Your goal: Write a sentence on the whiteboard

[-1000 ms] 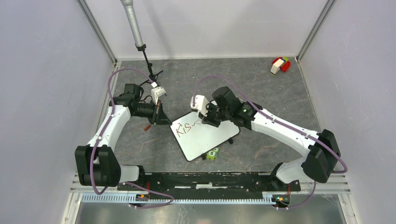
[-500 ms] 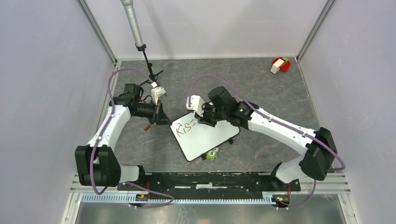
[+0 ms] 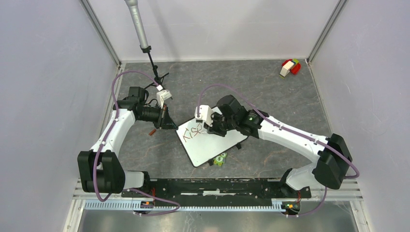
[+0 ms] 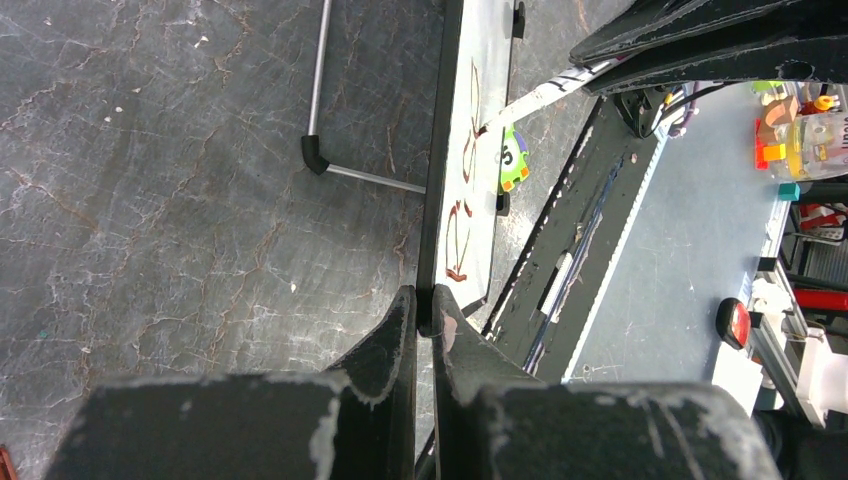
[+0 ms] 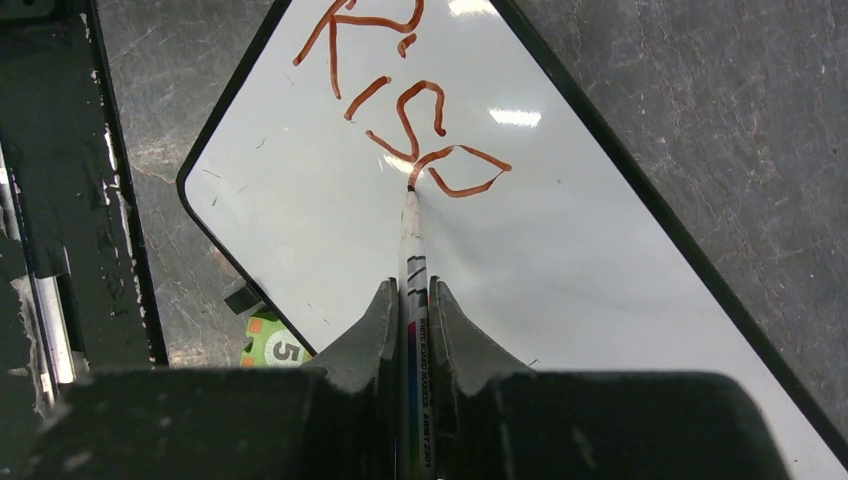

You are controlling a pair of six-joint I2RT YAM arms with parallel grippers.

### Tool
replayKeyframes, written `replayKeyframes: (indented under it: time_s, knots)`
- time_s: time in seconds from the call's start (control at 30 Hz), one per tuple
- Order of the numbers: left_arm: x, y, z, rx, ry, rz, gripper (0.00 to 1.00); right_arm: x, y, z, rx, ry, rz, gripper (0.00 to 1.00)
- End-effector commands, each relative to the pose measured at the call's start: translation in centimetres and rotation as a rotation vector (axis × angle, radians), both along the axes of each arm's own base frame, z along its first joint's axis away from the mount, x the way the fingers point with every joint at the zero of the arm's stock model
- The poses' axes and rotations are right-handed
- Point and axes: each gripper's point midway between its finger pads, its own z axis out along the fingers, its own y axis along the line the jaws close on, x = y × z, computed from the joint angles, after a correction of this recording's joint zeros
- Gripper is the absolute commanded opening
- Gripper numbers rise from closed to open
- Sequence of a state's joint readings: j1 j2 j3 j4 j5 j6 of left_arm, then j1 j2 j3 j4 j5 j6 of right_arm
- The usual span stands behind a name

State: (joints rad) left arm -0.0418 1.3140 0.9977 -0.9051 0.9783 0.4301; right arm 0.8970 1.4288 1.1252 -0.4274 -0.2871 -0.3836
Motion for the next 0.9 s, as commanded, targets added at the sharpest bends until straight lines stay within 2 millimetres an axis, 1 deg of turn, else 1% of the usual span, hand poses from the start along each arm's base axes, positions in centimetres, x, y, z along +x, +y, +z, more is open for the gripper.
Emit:
replayKeyframes:
  time_s: [0.0,0.27,0.7,0.87]
  knots:
    - [-0.8,-0.5,0.6,-0.014,0.005,-0.026,0.02,0.7,-1.1,0.2,-0.021,-0.055,-0.032,0.00]
    - [-0.8,-0.5,0.7,-0.013,0.005,-0.023,0.02,1.4,-1.7,1.3,-0.025,-0.078,-0.050,0.00]
    - [-0.8,-0.7,1.0,-0.010,-0.001,-0.026,0.03,0.7,-1.5,4.4,0.043,-0.098,-0.025,0.00]
    - [-0.8,-0.7,1.0,-0.006,-0.007,-0.028,0.02,0.5,-1.6,4.9,0.052,-0.099,-0.023,0.00]
